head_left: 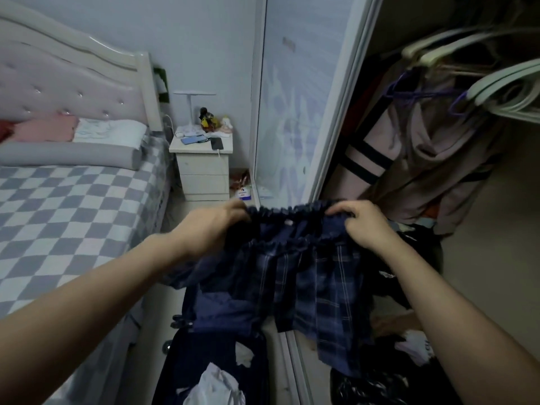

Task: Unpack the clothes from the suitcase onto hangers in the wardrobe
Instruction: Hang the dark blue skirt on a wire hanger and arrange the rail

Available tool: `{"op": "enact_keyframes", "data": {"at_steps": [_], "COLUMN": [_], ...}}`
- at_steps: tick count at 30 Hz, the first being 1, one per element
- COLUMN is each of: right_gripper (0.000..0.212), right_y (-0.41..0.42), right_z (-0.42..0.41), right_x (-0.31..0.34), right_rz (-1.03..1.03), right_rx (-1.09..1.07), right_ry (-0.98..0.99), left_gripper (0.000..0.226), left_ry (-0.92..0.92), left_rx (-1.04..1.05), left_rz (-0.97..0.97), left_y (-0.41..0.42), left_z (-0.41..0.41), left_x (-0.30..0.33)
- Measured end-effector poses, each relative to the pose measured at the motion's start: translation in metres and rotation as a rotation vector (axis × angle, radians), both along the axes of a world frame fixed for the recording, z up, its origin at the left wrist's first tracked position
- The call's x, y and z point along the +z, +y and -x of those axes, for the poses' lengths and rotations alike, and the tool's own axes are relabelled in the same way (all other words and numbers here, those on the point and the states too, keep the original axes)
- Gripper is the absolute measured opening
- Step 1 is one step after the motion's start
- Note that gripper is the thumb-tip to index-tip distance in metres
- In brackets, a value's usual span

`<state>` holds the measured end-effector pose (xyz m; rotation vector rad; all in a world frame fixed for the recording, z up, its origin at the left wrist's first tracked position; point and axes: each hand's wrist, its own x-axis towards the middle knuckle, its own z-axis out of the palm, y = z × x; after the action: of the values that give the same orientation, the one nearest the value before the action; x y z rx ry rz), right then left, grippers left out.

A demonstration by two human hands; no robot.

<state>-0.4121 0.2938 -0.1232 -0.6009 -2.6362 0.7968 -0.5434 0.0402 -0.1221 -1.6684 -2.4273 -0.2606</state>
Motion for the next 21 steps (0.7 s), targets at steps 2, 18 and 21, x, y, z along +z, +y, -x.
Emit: {"op": "enact_keyframes", "data": {"at_steps": [2, 18, 21], "right_gripper": [0.047, 0.037, 0.035], "right_y": [-0.011, 0.093, 0.124], "right_z": [0.0, -0.072, -0.088], "right_x": [0.007, 0.07, 0.116], "right_rz": [-0.236, 0.138, 0.215], "right_rx": [-0.079, -0.05, -0.292], "right_ry": [0.252, -0.047, 0.357], "left_gripper": [0.034, 0.069, 0.054], "left_ry": [-0.063, -0.313, -0.275], "left_rx": [0.167, 0.04, 0.032], "left_rz": [-0.171, 0.012, -0.058], "left_y": [0.012, 0.137, 0.179], "left_z": [-0.001, -0.014, -0.022], "left_x": [0.013, 0.077, 0.101]}}
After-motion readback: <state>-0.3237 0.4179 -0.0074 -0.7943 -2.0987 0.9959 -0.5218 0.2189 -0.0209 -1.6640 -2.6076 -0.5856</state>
